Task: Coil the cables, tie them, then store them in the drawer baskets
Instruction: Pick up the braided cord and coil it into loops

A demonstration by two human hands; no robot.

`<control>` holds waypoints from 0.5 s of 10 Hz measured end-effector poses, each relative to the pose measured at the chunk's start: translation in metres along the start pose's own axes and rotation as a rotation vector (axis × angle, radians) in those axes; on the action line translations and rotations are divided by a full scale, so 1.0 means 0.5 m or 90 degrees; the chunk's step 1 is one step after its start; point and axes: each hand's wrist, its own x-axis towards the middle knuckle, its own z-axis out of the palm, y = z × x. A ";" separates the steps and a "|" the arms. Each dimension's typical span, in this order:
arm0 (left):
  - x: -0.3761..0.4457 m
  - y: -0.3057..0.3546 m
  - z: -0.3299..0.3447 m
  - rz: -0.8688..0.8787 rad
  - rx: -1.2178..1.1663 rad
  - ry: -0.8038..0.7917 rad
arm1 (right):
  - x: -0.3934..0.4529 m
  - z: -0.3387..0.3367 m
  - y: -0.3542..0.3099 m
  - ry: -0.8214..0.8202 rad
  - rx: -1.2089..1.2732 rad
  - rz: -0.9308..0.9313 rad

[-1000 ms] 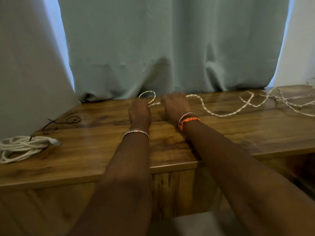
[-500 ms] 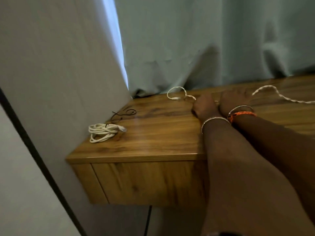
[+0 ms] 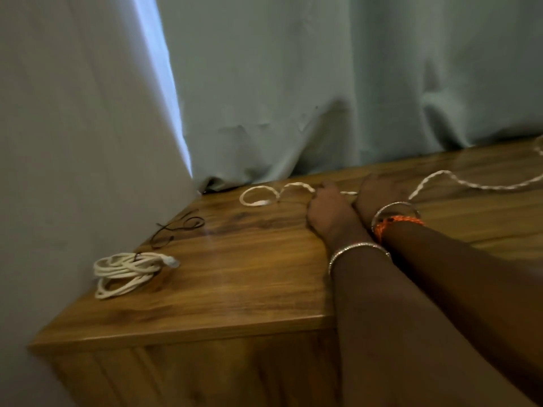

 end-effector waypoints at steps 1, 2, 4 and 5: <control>0.014 0.003 0.012 -0.027 0.010 -0.003 | -0.322 -0.385 -0.147 -0.049 0.002 0.015; 0.007 0.013 0.006 -0.023 0.026 0.019 | -0.288 -0.361 -0.140 -0.039 0.009 0.059; 0.023 -0.002 0.010 0.005 0.070 0.037 | -0.276 -0.371 -0.143 0.093 -0.120 -0.026; 0.040 -0.015 0.014 0.114 0.154 0.029 | -0.257 -0.379 -0.110 0.107 -0.164 -0.021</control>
